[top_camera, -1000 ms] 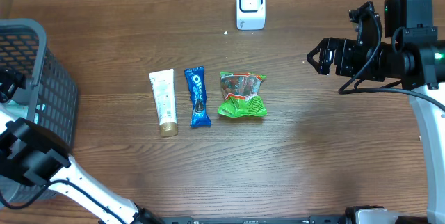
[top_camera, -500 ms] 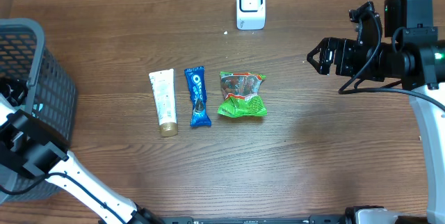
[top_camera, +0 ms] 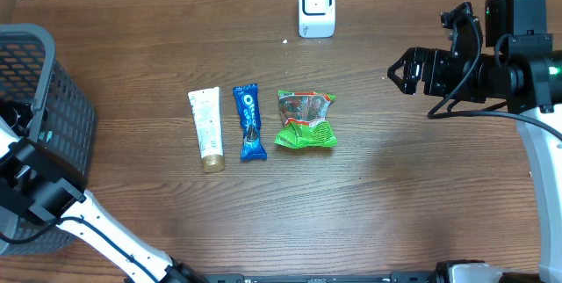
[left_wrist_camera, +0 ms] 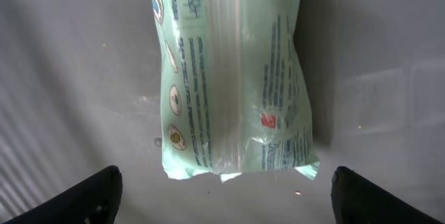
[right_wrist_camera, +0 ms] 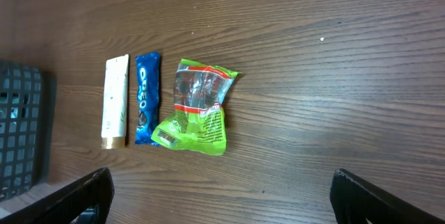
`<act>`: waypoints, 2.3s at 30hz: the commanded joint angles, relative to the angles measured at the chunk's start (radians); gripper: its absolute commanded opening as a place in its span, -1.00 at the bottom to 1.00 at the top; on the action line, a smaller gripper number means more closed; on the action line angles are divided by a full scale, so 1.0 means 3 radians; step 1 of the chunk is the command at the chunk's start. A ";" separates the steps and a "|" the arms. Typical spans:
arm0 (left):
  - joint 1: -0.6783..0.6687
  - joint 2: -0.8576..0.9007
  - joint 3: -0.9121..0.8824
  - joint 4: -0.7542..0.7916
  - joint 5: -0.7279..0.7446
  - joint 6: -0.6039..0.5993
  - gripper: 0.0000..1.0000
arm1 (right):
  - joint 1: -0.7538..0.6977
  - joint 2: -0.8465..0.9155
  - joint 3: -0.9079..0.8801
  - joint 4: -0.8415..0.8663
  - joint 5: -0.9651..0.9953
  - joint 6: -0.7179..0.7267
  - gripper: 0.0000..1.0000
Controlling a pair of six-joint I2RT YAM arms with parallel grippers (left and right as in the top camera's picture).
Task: Scan the item barcode
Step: 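Reach the left gripper into the basket toward the mint-green wipes pack, then close the left gripper on the mint-green wipes pack inside the basket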
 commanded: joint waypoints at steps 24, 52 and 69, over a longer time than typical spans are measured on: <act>-0.0483 -0.1846 0.0000 -0.0476 0.0249 0.0058 0.77 | 0.0009 0.0019 0.0069 0.0041 -0.0006 -0.0004 1.00; -0.0491 -0.3829 0.0439 0.1339 0.2328 0.0933 1.00 | 0.0009 0.0019 0.0069 -0.0052 -0.0006 -0.0004 1.00; -0.0682 -0.3117 0.1085 0.1052 0.1072 0.1146 1.00 | 0.0010 0.0019 0.0069 -0.0079 -0.0046 -0.0001 1.00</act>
